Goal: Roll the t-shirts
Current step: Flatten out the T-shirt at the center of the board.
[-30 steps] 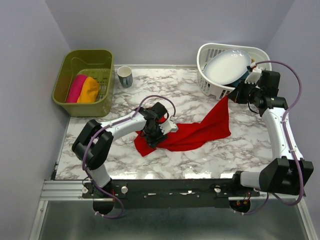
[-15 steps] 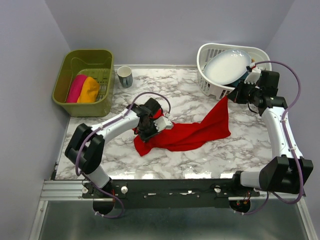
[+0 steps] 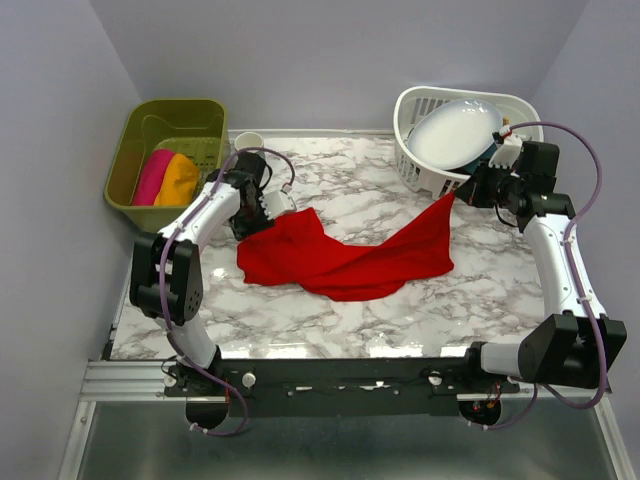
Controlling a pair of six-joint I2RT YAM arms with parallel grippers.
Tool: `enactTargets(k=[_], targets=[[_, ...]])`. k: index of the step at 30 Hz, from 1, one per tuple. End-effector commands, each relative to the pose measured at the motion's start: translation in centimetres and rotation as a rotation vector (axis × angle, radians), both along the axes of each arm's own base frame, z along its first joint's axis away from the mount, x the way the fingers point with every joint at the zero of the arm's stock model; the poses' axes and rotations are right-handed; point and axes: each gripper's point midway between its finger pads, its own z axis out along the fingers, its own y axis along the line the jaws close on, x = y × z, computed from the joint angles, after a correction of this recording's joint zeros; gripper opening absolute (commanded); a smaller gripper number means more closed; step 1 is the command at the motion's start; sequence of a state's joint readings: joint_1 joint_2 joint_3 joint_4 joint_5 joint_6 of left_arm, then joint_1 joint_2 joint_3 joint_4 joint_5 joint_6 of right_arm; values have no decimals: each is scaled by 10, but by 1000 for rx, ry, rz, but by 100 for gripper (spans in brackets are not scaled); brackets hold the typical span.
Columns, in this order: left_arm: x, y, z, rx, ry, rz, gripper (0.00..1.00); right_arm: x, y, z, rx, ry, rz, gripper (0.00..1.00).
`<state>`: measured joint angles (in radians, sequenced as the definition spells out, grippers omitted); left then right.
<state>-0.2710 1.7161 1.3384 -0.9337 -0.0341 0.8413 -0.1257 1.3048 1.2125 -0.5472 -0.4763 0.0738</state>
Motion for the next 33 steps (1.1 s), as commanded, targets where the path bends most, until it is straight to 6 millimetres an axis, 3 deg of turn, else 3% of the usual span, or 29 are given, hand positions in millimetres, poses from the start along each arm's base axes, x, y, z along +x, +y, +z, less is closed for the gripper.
enactTargets(k=[1, 2, 6, 10, 12, 16, 21, 33], targets=[[19, -2, 46, -48, -132, -13, 64, 6, -6, 14, -32, -48, -8, 1], [8, -17, 48, -134, -109, -58, 65, 6, -6, 14, -32, -48, -8, 0], [-53, -35, 46, -258, 8, -234, 64, 5, -5, 11, -30, -42, -9, 1], [-112, -21, 13, -231, 145, -374, 55, 4, -5, 6, -31, -29, -7, 1], [-122, -17, 5, -219, 177, -403, 55, 5, -5, 6, -29, -27, -7, 0], [-127, -24, -6, -266, 229, -365, 56, 6, -5, 7, -28, -28, -8, 0], [-119, -35, -15, -318, 225, -318, 60, 8, -7, 9, -32, -28, -12, 0], [-127, -35, -47, -313, 348, -264, 57, 8, -10, 8, -49, -28, -21, 0]])
